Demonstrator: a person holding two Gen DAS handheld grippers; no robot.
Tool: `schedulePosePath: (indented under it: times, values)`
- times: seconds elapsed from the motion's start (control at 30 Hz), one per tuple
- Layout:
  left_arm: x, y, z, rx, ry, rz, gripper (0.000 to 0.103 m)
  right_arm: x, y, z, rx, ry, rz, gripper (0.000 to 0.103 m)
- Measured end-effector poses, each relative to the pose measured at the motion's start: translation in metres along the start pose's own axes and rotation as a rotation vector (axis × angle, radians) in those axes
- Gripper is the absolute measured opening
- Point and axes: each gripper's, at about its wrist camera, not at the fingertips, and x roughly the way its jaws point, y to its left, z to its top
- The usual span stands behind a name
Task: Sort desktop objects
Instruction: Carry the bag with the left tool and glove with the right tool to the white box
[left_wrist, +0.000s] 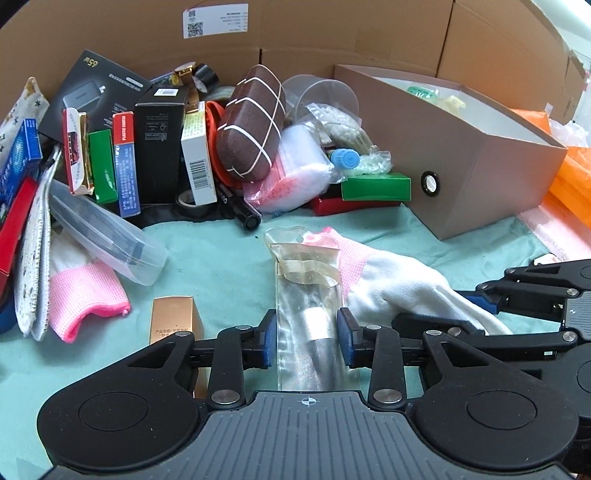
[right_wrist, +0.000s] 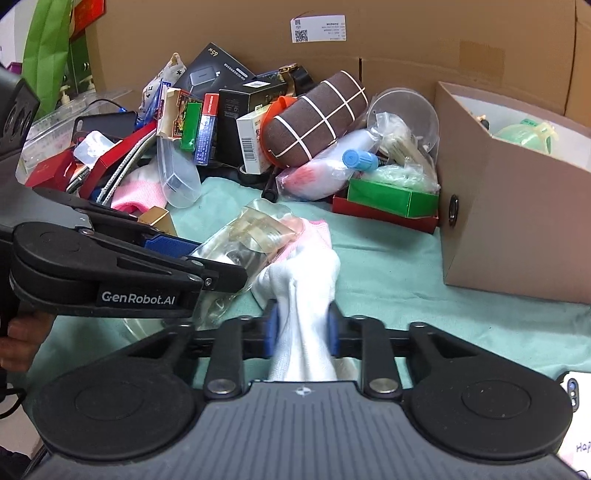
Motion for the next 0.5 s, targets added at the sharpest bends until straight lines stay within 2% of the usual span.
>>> schedulePosePath:
  times: [0.07, 0.23, 0.5]
  values:
    - [-0.001, 0.001, 0.001, -0.021, -0.001, -0.010, 0.028, -0.001, 0.000, 0.000, 0.002, -0.004, 0.004, 0.015]
    - [-0.020, 0.001, 0.015, -0.080, -0.054, -0.050, 0.027, -0.024, -0.004, 0.008, -0.005, -0.075, -0.007, 0.014]
    - [-0.047, -0.029, 0.071, -0.097, -0.190, -0.127, 0.027, -0.077, -0.033, 0.041, -0.003, -0.247, -0.088, 0.014]
